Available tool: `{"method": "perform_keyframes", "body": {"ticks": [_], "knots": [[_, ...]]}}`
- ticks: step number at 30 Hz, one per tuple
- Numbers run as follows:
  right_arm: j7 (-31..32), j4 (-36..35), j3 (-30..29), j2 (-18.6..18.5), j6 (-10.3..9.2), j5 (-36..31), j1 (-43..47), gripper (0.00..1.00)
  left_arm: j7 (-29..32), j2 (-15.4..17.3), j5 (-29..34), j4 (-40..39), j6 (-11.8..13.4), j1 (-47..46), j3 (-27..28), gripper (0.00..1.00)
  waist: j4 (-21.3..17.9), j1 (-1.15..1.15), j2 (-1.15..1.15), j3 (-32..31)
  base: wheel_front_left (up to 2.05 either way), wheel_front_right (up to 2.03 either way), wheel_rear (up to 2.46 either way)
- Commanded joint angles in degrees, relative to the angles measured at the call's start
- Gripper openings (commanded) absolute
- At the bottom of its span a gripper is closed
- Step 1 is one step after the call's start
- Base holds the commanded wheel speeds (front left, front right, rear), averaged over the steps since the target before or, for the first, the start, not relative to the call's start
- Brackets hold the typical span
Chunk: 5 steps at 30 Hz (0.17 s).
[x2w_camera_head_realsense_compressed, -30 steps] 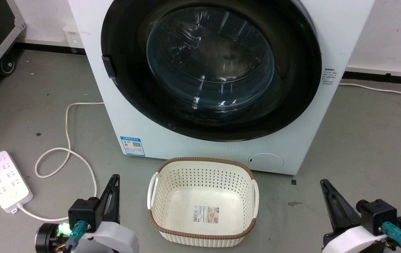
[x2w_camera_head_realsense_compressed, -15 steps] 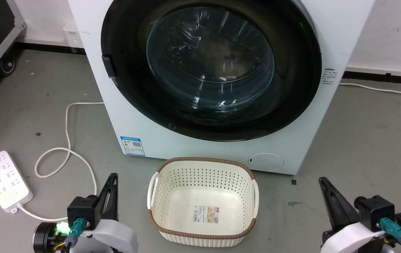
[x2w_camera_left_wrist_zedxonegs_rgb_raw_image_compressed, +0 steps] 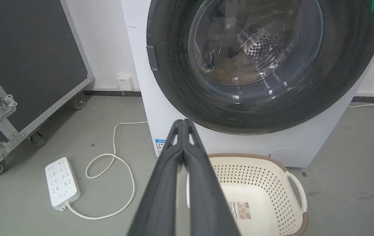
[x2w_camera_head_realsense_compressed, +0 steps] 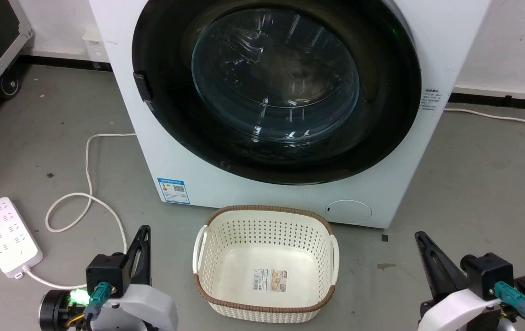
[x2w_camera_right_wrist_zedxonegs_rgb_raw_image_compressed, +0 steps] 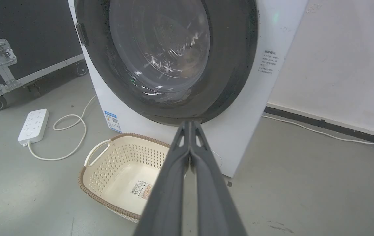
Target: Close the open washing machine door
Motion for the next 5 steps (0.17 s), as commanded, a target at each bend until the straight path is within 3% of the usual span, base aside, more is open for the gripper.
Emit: {"method": "perform_keyframes", "body": {"ticks": [1, 5], "knots": [[0.07, -0.44, 0.04, 0.28, -0.04, -0.42, -0.83, 0.00, 0.12, -0.08, 0.49, -0.37, 0.17, 0.51, 0.23, 0.00, 0.00, 0.00, 0.00, 0.00, 0.00, 0.00, 0.00], [0.07, -0.44, 0.04, 0.28, -0.04, -0.42, -0.83, 0.00, 0.12, -0.08, 0.49, -0.37, 0.17, 0.51, 0.23, 0.00, 0.00, 0.00, 0.00, 0.00, 0.00, 0.00, 0.00]]}}
